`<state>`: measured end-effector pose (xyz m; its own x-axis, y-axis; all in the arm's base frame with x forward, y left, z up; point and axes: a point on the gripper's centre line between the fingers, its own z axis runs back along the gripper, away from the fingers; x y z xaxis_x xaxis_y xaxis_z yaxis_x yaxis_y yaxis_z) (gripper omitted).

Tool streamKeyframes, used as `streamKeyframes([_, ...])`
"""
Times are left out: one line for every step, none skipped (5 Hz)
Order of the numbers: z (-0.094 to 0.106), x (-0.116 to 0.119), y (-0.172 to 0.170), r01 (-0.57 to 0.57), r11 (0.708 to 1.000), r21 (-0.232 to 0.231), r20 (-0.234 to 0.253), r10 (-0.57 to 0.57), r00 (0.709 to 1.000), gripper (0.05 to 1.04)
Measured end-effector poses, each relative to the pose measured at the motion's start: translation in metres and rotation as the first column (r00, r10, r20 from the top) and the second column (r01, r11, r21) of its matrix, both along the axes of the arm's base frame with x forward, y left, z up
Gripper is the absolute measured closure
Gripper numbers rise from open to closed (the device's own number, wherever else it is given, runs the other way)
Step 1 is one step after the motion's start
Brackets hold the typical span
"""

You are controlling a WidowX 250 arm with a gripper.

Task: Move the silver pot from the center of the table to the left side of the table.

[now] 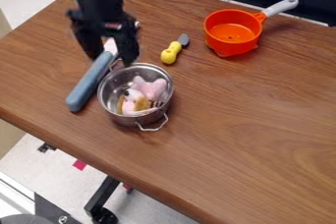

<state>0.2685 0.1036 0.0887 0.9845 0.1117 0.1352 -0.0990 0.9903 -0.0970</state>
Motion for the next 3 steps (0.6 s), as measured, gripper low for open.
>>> streamKeyframes([0.022, 0.004, 0.004, -0.003, 0.999, 0.044, 0.030, 0.002, 1.000, 0.085])
streamKeyframes([0.027, 0.015, -0.001, 0.054, 0.988, 0.142, 0.033, -0.060, 0.998, 0.085])
streamKeyframes([0.035, 0.035, -0.015, 0.113, 0.972, 0.205, 0.089, -0.133, 0.987, 0.085])
